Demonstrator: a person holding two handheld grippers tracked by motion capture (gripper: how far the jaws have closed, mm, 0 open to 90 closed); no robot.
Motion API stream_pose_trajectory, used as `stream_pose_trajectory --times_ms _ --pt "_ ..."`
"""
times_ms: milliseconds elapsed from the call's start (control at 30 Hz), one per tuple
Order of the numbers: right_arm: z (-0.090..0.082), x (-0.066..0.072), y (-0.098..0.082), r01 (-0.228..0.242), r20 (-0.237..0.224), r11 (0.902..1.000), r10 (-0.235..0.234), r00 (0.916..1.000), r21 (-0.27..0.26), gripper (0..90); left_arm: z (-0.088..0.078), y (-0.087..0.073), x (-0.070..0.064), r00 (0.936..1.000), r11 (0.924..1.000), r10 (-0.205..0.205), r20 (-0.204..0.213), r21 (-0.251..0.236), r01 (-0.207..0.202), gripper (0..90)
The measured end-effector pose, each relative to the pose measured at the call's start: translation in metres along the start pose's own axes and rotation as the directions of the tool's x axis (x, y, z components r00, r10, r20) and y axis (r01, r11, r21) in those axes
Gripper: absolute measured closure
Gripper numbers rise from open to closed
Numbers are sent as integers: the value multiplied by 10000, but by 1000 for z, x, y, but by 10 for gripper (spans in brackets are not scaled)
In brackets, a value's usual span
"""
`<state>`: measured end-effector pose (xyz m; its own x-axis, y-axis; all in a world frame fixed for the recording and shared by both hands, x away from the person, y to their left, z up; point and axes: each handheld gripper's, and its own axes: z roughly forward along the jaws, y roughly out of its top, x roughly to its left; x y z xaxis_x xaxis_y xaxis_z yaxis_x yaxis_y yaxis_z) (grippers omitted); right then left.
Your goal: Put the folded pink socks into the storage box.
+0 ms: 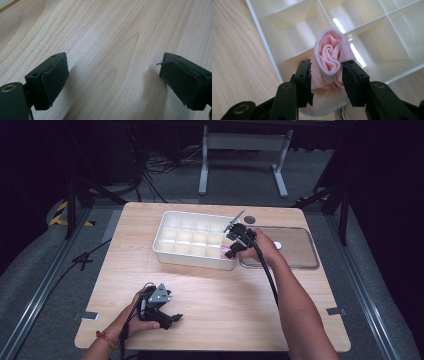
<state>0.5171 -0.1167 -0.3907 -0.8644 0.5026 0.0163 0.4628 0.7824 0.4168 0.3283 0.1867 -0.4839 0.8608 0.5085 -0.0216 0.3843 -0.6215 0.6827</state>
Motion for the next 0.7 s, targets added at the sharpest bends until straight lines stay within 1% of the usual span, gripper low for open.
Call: stream_pose_trajectory --times_ms 33,67,133,167,200,267,300,333,367,433,467,500,567,700 --pt "-2 0 0 -12 35 9999 13 10000 -109 602 0 0 0 10000 10000 27 0 26 -27 88" --pt "-5 -1 0 -77 163 9997 80 9998 -237 602 0 0 0 10000 10000 43 -13 26 -43 88" --pt "-11 -3 -1 -238 486 9978 268 9985 -616 593 0 0 0 10000 10000 -2 -13 27 2 88" --pt "-12 -4 0 -317 700 9956 380 9968 -885 569 0 0 0 10000 10000 32 -16 57 -32 88" --pt "-12 -5 0 -377 808 9943 459 9957 -996 562 0 0 0 10000 10000 13 -16 17 -13 88" --pt "-9 -4 1 -291 820 9920 394 9959 -1226 549 0 0 0 10000 10000 2 -16 39 -2 88" --pt "-7 -3 1 -319 794 9915 421 9960 -1259 530 0 0 0 10000 10000 31 -9 43 -31 88" --pt "-3 -3 2 -349 896 9908 468 9949 -1306 513 0 0 0 10000 10000 4 -14 18 -4 87" --pt "1 -3 3 -370 791 9910 475 9957 -1286 522 0 0 0 10000 10000 3 -14 20 -3 88" --pt "3 -2 3 -377 757 9913 476 9960 -1263 532 0 0 0 10000 10000 42 -22 54 -42 88" --pt "9 -2 3 -402 541 9915 472 9974 -1235 612 0 0 0 10000 10000 35 -19 18 -35 88" --pt "10 -2 3 -444 496 9911 510 9975 -1256 629 0 0 0 10000 10000 28 -17 35 -28 88" --pt "11 -2 3 -491 389 9920 539 9978 -1165 723 0 0 0 10000 10000 44 -23 23 -43 88" --pt "15 -2 1 -449 241 9952 472 9986 -875 760 0 0 0 10000 10000 31 -19 41 -31 88"
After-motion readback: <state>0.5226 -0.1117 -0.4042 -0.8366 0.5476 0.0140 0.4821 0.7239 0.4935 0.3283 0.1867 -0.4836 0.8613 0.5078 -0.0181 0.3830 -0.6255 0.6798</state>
